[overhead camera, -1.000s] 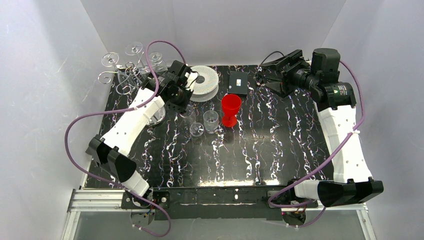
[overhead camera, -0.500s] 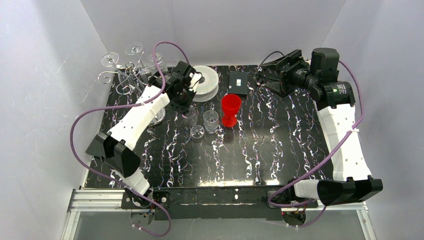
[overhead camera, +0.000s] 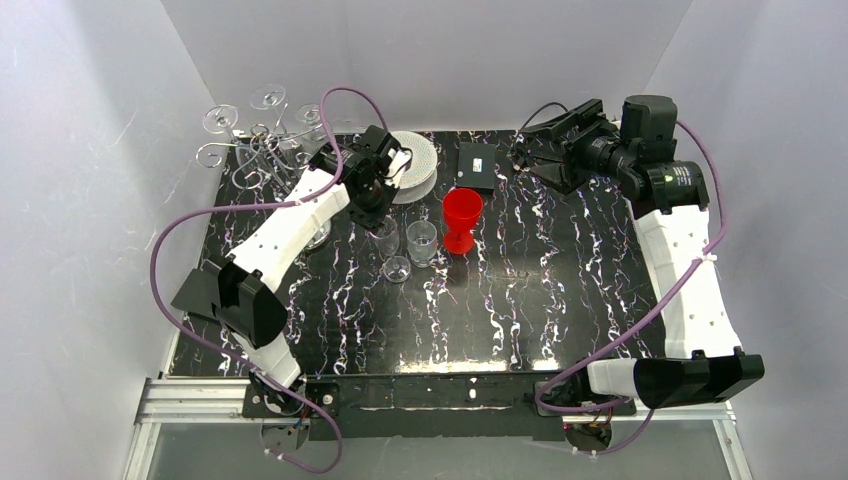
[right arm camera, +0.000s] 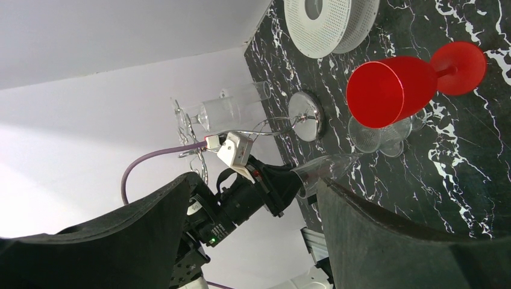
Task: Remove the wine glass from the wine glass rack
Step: Place the wine glass at the center of the board.
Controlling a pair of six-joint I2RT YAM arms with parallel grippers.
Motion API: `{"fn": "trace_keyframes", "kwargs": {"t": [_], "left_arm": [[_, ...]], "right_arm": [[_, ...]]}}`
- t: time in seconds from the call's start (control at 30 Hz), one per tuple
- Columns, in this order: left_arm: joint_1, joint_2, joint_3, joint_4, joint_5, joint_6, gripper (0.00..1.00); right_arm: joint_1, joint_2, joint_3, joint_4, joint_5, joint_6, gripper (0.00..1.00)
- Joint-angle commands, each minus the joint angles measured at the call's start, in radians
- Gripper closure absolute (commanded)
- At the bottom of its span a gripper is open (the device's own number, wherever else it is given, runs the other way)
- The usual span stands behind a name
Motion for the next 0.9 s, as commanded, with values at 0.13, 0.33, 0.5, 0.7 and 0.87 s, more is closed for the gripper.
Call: {"fn": "trace_keyframes", "kwargs": {"t": [0.13, 0.33, 0.5, 0.7, 0.87], "left_arm": [[-0.006, 0.004, 0.019, -0.082, -0.002, 0.011, 0.85], [-0.006, 0.008, 0.040, -0.085, 0.001, 0.008, 0.65], [-0.008, 0.010, 0.064, -0.087, 0.007, 0.006, 0.56], [-0.008, -0.006, 0.104, -0.094, 0.007, 0.005, 0.42], [-0.008, -0.024, 0.154, -0.105, 0.008, 0.002, 0.31]], "right_arm": [[-0.006, 0.000, 0.025, 0.035, -0.016, -0.016, 0.16], [-0.009, -0.003, 0.025, 0.035, -0.014, -0.015, 0.16], [-0.010, -0.006, 0.027, 0.036, -0.012, -0.014, 0.16], [-0.012, -0.019, 0.028, 0.035, -0.002, -0.013, 0.16], [-0.013, -0.028, 0.032, 0.033, 0.006, -0.014, 0.16]]}}
